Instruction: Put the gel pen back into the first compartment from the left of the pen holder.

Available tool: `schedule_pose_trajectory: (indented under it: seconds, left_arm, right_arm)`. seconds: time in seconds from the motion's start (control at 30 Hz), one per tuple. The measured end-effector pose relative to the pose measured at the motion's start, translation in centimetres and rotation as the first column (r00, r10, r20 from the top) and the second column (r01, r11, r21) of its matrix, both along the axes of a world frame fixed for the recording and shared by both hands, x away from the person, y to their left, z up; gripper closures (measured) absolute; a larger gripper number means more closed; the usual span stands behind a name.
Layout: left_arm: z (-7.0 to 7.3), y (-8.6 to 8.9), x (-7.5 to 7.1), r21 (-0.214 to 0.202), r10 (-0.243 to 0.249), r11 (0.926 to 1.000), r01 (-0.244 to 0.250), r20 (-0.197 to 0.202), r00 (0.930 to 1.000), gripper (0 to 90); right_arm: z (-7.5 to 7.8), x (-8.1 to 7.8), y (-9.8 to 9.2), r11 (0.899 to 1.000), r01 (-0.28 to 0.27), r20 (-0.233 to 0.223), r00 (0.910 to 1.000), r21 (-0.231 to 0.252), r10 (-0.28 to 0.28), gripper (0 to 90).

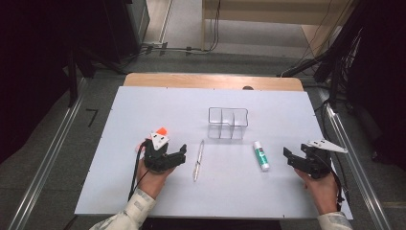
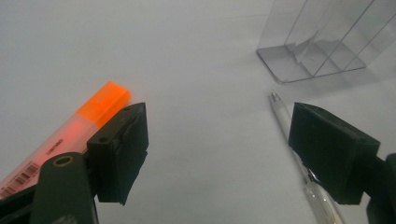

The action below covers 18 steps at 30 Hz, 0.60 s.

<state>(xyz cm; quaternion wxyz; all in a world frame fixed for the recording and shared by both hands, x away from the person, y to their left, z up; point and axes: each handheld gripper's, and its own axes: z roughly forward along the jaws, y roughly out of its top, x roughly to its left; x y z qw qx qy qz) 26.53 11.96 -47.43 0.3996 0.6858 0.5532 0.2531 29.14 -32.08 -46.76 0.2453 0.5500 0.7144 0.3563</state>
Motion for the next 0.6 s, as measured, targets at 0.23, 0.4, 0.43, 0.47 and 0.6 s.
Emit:
schedule_pose_trajectory:
  seconds: [0.23, 0.4, 0.43, 0.47, 0.6]
  left_arm:
    - [-0.5, -1.2, 0.8, 0.000, -0.023, 0.9997, 0.023, -0.031, 0.9993, 21.8]
    - [-0.7, -1.7, 1.3, -0.002, -0.025, 0.9997, 0.025, -0.039, 0.9989, 22.2]
    - [-0.8, -1.8, 1.4, -0.001, -0.023, 0.9997, 0.023, -0.040, 0.9989, 22.5]
    - [-0.9, -2.0, 1.5, -0.001, -0.023, 0.9997, 0.023, -0.040, 0.9989, 22.6]
    - [-1.1, -2.5, 1.8, 0.012, -0.027, 0.9995, 0.028, -0.035, 0.9990, 23.3]
  right_arm:
    - [-0.1, 0.1, 0.1, 1.000, -0.002, 0.001, 1.0000, -0.007, 0.002, 27.4]
    - [-0.1, 0.1, 0.1, 1.000, -0.002, -0.005, 1.0000, -0.014, 0.002, 27.6]
    - [-0.1, 0.1, 0.1, 1.000, -0.003, -0.005, 1.0000, -0.015, 0.002, 27.6]
    - [-0.1, 0.1, 0.1, 1.000, -0.003, -0.004, 1.0000, -0.015, 0.002, 27.6]
    - [-0.2, 0.1, 0.1, 1.000, 0.001, -0.006, 1.0000, -0.012, -0.001, 27.6]
